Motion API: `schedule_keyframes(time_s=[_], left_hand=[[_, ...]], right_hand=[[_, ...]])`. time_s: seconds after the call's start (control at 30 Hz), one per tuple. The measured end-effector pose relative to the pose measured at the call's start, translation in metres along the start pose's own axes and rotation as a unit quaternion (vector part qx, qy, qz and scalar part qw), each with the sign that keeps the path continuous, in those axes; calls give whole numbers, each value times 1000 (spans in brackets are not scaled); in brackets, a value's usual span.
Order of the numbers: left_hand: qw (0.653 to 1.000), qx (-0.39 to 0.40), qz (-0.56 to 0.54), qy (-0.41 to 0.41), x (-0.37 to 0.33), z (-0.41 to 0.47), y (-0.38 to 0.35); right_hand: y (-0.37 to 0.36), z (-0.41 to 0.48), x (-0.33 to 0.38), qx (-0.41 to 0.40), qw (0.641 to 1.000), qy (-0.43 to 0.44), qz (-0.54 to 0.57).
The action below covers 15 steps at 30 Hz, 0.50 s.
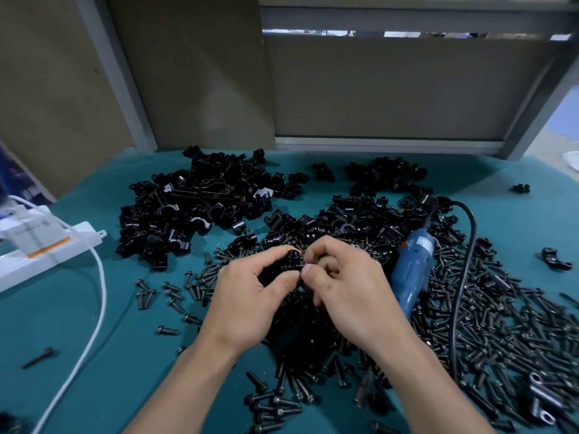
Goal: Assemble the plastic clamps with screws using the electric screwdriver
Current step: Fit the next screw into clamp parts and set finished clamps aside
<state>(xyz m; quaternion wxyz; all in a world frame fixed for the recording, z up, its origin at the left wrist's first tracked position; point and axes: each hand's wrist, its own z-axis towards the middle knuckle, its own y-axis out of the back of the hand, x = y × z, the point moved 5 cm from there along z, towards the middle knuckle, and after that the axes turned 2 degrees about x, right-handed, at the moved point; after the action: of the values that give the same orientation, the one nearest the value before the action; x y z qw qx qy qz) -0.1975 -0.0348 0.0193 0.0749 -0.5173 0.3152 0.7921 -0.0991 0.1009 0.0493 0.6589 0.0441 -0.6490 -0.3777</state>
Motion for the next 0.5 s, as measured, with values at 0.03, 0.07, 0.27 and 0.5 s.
schedule_keyframes(time_s=[0.03,0.07,0.27,0.5], left_hand=[[1000,5,0,2,1,0,-1],[1000,12,-4,2,0,-1,-3],[998,23,10,-49,-14,-2,-3],[999,8,11,-33,-11,-6,-5]], right_hand=[[-1,0,-1,0,1000,1,5],[-1,0,-2,-3,1000,-3,9],[-1,1,-6,-14,1000,-14,-3],[2,2,-8,-2,999,-37,30]])
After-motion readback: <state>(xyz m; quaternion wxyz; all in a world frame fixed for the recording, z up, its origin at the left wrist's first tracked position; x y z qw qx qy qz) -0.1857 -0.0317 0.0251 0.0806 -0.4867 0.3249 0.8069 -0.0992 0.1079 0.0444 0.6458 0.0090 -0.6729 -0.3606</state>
